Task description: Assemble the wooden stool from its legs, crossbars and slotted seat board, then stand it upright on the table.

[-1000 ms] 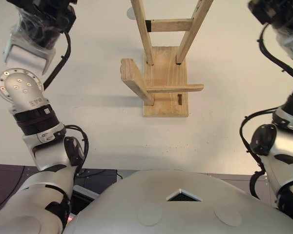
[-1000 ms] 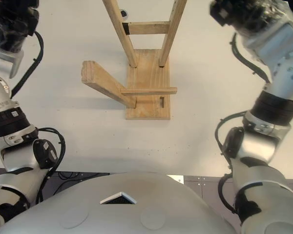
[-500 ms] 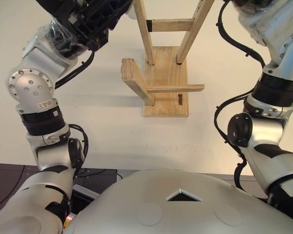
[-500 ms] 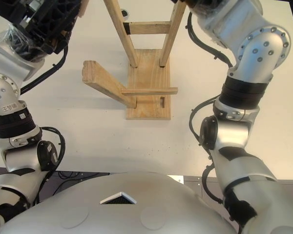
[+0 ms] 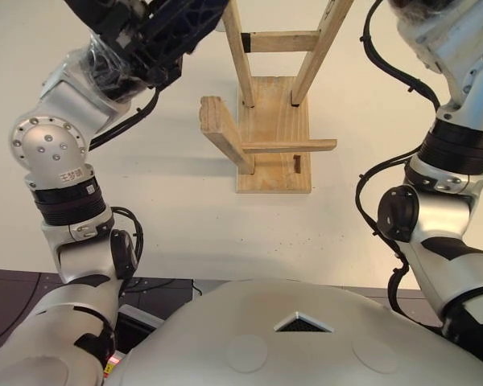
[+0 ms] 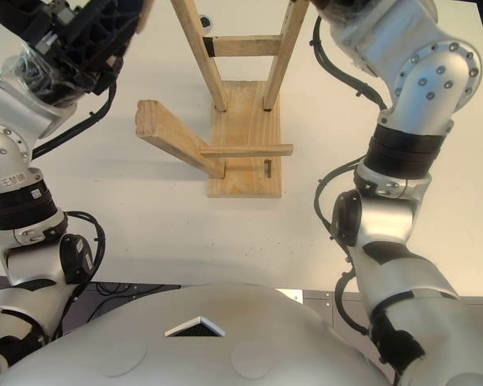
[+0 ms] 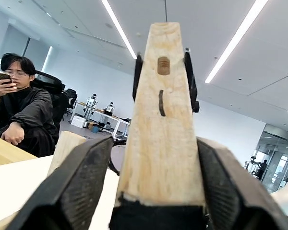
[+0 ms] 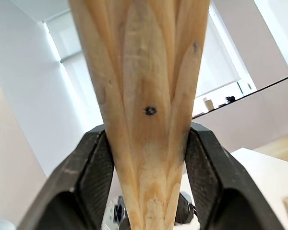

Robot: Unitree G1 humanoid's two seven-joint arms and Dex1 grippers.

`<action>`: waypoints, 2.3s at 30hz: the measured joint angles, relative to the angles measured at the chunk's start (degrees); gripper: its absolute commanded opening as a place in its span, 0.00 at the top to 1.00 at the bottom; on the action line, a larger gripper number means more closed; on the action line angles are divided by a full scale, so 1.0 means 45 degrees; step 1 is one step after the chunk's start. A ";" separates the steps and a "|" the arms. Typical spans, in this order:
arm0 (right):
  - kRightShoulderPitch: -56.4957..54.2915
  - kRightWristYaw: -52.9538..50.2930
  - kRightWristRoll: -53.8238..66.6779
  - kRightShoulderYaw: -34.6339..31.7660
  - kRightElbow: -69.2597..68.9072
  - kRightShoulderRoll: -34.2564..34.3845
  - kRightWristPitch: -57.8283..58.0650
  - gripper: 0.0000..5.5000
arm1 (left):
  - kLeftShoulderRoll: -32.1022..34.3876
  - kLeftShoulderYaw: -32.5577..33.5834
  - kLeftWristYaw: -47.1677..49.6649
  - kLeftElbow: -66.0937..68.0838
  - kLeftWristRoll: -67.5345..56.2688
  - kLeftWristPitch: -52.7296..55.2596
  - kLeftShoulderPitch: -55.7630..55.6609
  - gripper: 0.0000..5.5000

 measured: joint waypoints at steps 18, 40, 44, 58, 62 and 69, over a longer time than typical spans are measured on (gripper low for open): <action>0.7059 0.5203 -0.5060 0.0744 -0.1172 -0.4314 -0.3208 0.63 | 0.0196 0.1279 0.0907 0.0847 0.1282 -0.1245 0.2134 0.32; 0.7652 0.8914 -0.6772 0.2605 0.1211 -0.6504 -0.7784 0.63 | -0.0196 0.1082 0.0720 0.1327 0.2188 -0.1725 0.2438 0.32; 0.7564 0.9364 -0.6993 0.3001 0.0943 -0.6910 -0.8935 0.63 | -0.0203 0.1075 0.0701 0.1392 0.2193 -0.1726 0.2502 0.32; 0.7021 0.7881 -0.8445 0.4231 -0.1475 -0.7240 -0.8741 0.63 | -0.0294 0.0881 0.0676 0.1398 0.2464 -0.1942 0.2573 0.32; 0.6679 0.7554 -0.8539 0.4377 -0.1342 -0.6853 -0.8315 0.63 | -0.0297 0.0875 0.0654 0.1397 0.2500 -0.1984 0.2612 0.32; 0.6228 0.7367 -0.8633 0.4608 -0.1274 -0.6793 -0.7813 0.63 | -0.0508 0.0678 0.0656 0.1349 0.2674 -0.2035 0.2646 0.32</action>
